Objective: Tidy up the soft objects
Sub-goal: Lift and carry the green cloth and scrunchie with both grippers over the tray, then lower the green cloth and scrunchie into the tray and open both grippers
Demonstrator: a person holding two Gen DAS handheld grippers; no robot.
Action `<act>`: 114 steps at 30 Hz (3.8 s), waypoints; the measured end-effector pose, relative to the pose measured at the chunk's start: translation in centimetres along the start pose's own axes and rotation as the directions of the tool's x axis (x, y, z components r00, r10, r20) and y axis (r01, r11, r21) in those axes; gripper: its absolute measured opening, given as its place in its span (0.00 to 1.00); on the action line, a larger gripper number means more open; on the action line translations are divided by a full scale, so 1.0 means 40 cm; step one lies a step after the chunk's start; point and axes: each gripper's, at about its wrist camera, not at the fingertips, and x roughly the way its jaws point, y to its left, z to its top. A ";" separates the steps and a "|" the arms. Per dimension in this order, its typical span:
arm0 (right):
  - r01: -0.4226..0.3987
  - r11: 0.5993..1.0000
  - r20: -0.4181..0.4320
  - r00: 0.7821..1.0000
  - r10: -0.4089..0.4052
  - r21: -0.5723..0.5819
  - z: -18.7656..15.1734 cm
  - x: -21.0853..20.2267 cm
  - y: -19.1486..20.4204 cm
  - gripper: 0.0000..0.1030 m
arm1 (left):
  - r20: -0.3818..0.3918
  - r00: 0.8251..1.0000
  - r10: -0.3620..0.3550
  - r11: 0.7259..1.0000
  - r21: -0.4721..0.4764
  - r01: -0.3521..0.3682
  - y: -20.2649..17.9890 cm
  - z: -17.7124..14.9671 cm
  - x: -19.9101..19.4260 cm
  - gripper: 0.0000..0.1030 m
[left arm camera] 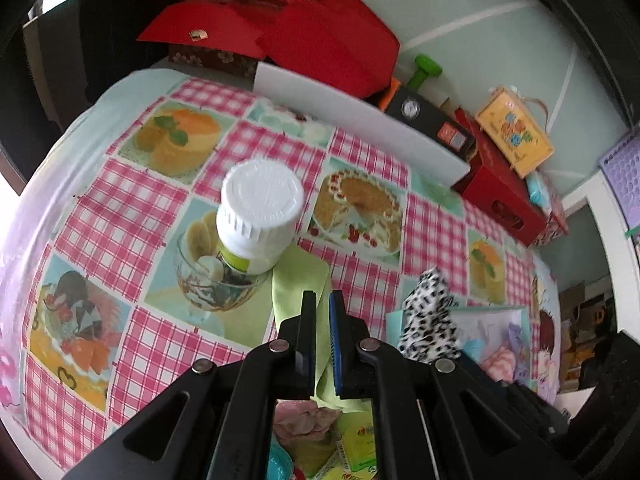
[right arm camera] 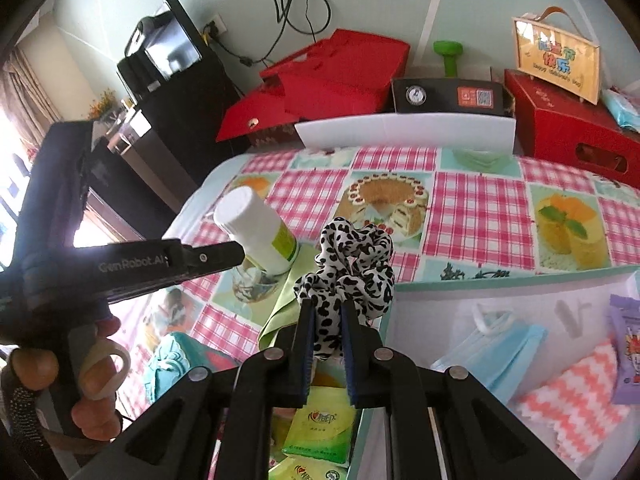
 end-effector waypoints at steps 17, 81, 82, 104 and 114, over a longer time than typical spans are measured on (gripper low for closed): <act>0.001 0.999 -0.023 1.000 -0.001 0.032 -0.010 0.008 -0.027 0.13 | -0.193 0.956 0.220 0.972 0.120 -0.200 -0.039 -0.055 0.196 0.40; 0.311 0.913 0.141 0.924 -0.355 0.263 -0.075 -0.378 -0.281 0.13 | -0.043 0.997 -0.058 0.959 0.276 0.068 -0.305 -0.150 0.029 0.09; 0.309 0.915 0.129 0.928 -0.350 0.259 -0.076 -0.364 -0.282 0.13 | -0.052 0.997 -0.048 0.960 0.274 0.061 -0.301 -0.152 0.041 0.09; 0.311 0.923 -0.127 0.949 -0.289 0.225 -0.116 -0.120 -0.319 0.13 | -0.248 0.969 0.014 0.963 0.265 0.054 -0.293 -0.195 0.185 0.09; 0.338 0.902 -0.129 0.941 -0.314 0.270 -0.120 -0.141 -0.359 0.17 | -0.245 0.970 0.016 0.961 0.271 0.053 -0.304 -0.201 0.183 0.11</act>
